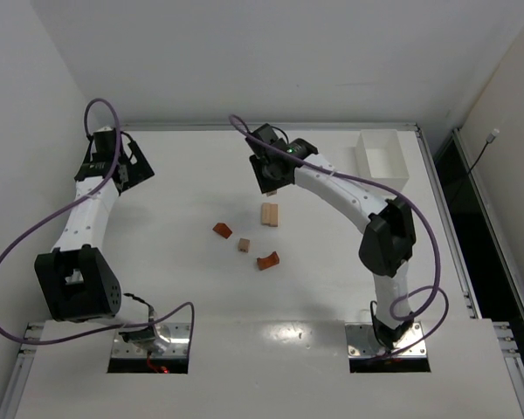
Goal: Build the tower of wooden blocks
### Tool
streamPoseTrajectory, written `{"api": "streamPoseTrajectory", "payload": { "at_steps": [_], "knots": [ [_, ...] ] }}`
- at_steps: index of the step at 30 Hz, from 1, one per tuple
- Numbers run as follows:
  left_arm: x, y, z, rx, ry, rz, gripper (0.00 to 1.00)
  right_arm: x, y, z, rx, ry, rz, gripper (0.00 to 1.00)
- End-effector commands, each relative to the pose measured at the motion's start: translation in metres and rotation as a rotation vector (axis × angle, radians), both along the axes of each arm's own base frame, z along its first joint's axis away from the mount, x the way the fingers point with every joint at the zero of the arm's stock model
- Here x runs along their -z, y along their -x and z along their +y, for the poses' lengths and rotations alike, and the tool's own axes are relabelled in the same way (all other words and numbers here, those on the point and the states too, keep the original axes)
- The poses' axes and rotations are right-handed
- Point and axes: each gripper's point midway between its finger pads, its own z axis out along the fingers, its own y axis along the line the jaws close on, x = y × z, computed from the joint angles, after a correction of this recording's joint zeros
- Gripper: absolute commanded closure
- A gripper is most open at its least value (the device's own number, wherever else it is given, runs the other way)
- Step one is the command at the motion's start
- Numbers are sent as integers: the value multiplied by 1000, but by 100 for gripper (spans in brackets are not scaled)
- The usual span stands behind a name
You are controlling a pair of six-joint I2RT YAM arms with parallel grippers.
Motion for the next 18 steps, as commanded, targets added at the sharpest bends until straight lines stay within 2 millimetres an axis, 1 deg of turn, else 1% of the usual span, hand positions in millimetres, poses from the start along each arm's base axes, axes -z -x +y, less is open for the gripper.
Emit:
{"api": "streamPoseTrajectory", "payload": {
  "at_steps": [1, 2, 3, 4, 5, 6, 7, 8, 9, 10, 11, 12, 14, 15, 17, 18],
  "knots": [
    [-14, 9, 2, -39, -21, -38, 0, -1, -6, 5, 131, -120, 54, 100],
    [-17, 10, 2, -39, -22, -48, 0, -3, -4, 8, 136, -140, 67, 100],
    [-14, 11, 1, -39, -21, -39, 0, -2, -8, 8, 153, -167, 83, 100],
    [-10, 12, 0, -33, -14, -31, 0, 2, -12, 5, 189, -189, 103, 100],
    [-14, 13, -1, -39, -9, -46, 0, 7, -14, 4, 215, -199, 124, 100],
    [-13, 16, -1, -39, -9, -45, 0, 8, -11, 4, 228, -227, 158, 100],
    [-11, 16, -1, -39, -9, -45, 0, 11, -17, 3, 268, -258, 178, 100],
    [-11, 16, -1, -39, -9, -45, 0, 19, -14, 4, 282, -256, 205, 100],
    [-11, 16, -1, -39, -9, -45, 0, 19, -16, 0, 289, -262, 210, 100],
    [-10, 18, -1, -33, -15, -42, 0, 25, -17, 1, 301, -260, 221, 100],
    [-10, 18, -1, -32, -15, -41, 0, 21, -20, 0, 308, -258, 202, 100],
    [-10, 18, -1, -32, -15, -41, 0, 26, -20, 0, 310, -251, 210, 100],
    [-6, 20, -2, -32, -14, -32, 0, 28, -22, 1, 310, -249, 211, 100],
    [-11, 19, -1, -33, -16, -50, 0, 33, -23, -1, 315, -251, 224, 100],
    [-11, 19, -1, -33, -16, -51, 0, 36, -26, 0, 314, -252, 223, 100],
    [-7, 21, -2, -32, -15, -42, 0, 41, -24, 2, 310, -253, 238, 100]
  ]
}}
